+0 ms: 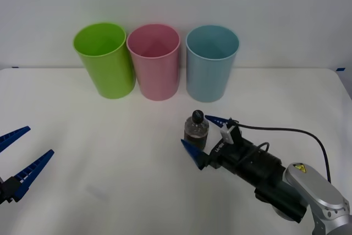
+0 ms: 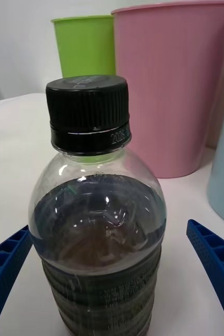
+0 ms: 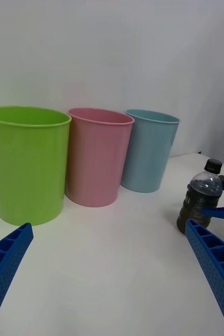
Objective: Grasp the object on the table and drop it into the matching bin: aluminum can to the light blue bin, PET bottle to the pink bin.
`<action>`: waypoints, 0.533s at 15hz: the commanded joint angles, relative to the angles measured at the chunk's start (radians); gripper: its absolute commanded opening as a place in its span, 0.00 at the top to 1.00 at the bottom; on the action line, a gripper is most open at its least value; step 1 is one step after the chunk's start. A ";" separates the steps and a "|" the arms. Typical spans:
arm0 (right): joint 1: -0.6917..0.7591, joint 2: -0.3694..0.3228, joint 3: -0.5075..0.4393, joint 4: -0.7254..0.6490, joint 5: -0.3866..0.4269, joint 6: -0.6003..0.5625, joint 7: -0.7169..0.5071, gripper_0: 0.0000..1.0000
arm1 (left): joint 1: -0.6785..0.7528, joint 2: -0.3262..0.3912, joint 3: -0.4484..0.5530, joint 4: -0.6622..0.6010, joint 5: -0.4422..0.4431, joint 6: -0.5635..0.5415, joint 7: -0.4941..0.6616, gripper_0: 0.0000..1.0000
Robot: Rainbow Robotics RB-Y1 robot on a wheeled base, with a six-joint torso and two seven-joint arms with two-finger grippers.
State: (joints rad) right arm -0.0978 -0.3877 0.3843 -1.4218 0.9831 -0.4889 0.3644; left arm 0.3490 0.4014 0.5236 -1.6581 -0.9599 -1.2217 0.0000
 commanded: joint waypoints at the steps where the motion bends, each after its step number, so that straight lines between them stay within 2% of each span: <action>1: -0.002 0.010 0.005 0.001 0.000 0.012 0.004 0.00 | 0.000 0.000 0.000 0.000 0.000 0.000 0.000 0.00; 4: -0.003 0.021 0.007 0.000 0.011 0.024 0.005 0.00 | 0.000 0.000 0.000 0.000 0.000 0.000 0.000 0.00; 5: -0.003 0.024 0.005 0.001 0.014 0.029 0.005 0.27 | 0.000 0.000 0.000 0.000 0.000 0.000 0.000 0.00; 6: -0.003 0.030 0.005 0.000 0.020 0.035 0.005 0.91 | 0.000 0.000 0.000 0.000 0.000 0.000 0.000 0.00; 7: -0.003 0.033 0.005 0.000 0.025 0.039 0.004 1.00 | 0.000 0.000 0.000 0.000 0.000 0.000 0.000 0.00; 8: -0.003 0.036 0.005 0.001 0.026 0.043 0.005 1.00 | 0.000 0.000 0.000 0.000 0.000 0.000 0.000 0.00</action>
State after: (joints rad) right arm -0.1013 -0.3537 0.3899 -1.4216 1.0077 -0.4490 0.3689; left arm 0.3490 0.4014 0.5236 -1.6581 -0.9599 -1.2217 0.0000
